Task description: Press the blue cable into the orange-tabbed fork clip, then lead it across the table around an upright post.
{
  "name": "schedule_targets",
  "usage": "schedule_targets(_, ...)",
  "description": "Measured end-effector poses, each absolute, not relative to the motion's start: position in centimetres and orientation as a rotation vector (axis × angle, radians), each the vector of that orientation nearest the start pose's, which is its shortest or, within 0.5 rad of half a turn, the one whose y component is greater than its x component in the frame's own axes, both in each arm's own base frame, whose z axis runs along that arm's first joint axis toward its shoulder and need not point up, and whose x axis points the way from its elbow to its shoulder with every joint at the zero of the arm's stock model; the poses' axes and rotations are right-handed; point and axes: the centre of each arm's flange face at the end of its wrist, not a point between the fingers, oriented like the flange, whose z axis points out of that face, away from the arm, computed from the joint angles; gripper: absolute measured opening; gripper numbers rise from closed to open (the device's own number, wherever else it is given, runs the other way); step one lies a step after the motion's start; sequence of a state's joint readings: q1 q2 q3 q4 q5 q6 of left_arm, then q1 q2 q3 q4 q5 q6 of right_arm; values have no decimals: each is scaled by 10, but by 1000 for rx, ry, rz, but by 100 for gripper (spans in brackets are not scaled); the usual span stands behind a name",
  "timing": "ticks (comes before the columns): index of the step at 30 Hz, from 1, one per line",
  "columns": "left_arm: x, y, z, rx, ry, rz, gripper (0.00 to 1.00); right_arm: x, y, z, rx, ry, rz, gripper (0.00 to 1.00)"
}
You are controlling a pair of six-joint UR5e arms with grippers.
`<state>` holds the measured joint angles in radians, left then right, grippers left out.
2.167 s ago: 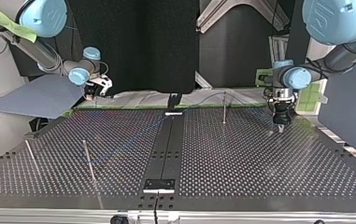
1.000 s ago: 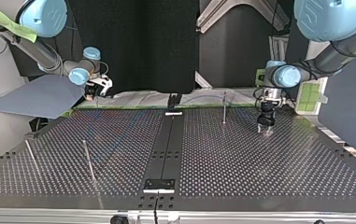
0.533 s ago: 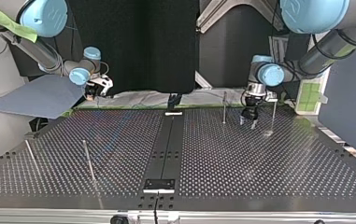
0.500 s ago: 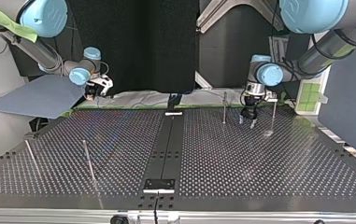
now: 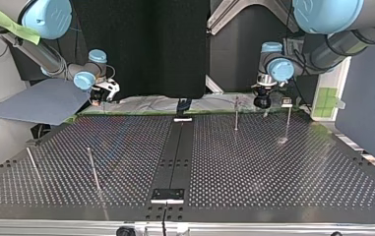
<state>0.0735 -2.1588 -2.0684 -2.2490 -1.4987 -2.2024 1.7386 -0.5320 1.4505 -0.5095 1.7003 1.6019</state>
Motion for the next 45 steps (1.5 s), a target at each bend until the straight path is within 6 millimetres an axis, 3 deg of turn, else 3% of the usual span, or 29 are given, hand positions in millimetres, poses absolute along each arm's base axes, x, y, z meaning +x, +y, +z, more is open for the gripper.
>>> schedule_targets(13,481,-116,41,-540,1812,-329,98,228,-626,-65,1540,-1463,992,0)
schedule_targets(28,443,-144,27,-364,2016,-346,98,229,-626,-64,1539,-1464,993,0)
schedule_targets(45,450,-159,31,-122,1966,-373,98,230,-625,-65,1542,-1463,996,0)
